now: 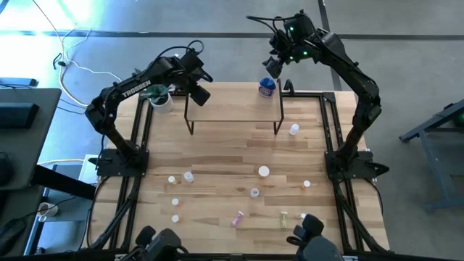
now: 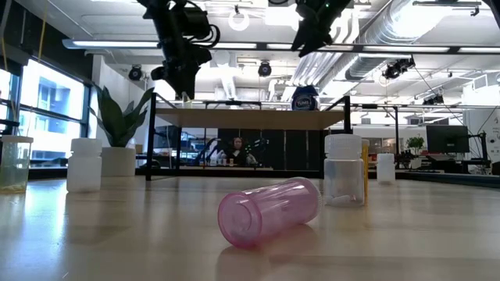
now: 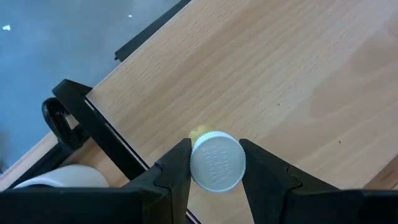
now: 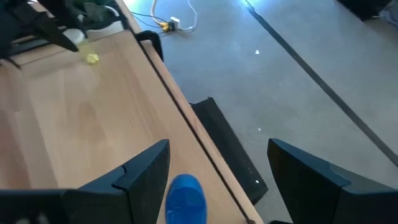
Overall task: Pick and place medicine bottles onto shelf by color
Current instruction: Put the small yellow pill bottle on the shelf, then put the large orange pill bottle on the shelf
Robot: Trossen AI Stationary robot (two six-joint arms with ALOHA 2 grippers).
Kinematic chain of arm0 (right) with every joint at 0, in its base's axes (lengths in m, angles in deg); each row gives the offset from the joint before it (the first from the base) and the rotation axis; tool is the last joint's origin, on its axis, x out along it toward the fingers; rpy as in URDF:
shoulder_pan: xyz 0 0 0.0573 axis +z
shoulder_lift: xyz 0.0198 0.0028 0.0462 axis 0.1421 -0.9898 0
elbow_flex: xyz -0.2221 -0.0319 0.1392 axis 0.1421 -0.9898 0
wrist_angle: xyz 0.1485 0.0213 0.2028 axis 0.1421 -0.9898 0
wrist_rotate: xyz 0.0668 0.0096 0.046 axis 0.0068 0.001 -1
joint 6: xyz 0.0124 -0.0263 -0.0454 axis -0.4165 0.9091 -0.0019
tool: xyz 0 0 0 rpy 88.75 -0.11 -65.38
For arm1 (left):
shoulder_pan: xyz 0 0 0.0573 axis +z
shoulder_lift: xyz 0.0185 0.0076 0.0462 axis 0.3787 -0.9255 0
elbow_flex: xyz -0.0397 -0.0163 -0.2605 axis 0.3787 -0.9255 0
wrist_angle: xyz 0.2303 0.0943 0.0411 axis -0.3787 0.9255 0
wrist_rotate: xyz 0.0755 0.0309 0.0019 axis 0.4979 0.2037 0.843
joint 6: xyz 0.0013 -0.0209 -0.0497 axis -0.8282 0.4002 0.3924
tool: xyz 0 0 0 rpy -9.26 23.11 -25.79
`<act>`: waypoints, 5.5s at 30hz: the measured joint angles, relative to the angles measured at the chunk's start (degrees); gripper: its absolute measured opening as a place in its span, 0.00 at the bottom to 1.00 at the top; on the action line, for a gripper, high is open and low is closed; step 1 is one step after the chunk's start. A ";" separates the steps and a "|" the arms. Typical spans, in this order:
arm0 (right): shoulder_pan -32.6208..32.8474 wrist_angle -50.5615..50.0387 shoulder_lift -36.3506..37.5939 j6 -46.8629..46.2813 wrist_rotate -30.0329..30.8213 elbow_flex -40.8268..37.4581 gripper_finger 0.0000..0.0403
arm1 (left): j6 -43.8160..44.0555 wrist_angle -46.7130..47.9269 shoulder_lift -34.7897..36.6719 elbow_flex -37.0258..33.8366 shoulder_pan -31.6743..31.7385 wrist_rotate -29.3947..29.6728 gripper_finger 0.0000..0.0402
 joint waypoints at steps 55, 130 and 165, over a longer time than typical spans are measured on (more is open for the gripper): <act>0.98 -1.49 1.44 0.86 0.97 -0.04 0.65 | -1.37 -3.91 4.10 -0.15 1.07 -2.80 0.50; 50.23 9.92 22.79 -34.83 7.74 -51.91 0.65 | 25.10 -26.29 26.80 -24.17 -57.09 1.53 0.50; 53.86 14.78 0.87 -27.94 10.11 -51.91 0.65 | 23.55 -25.81 26.80 -24.17 -58.27 1.49 0.50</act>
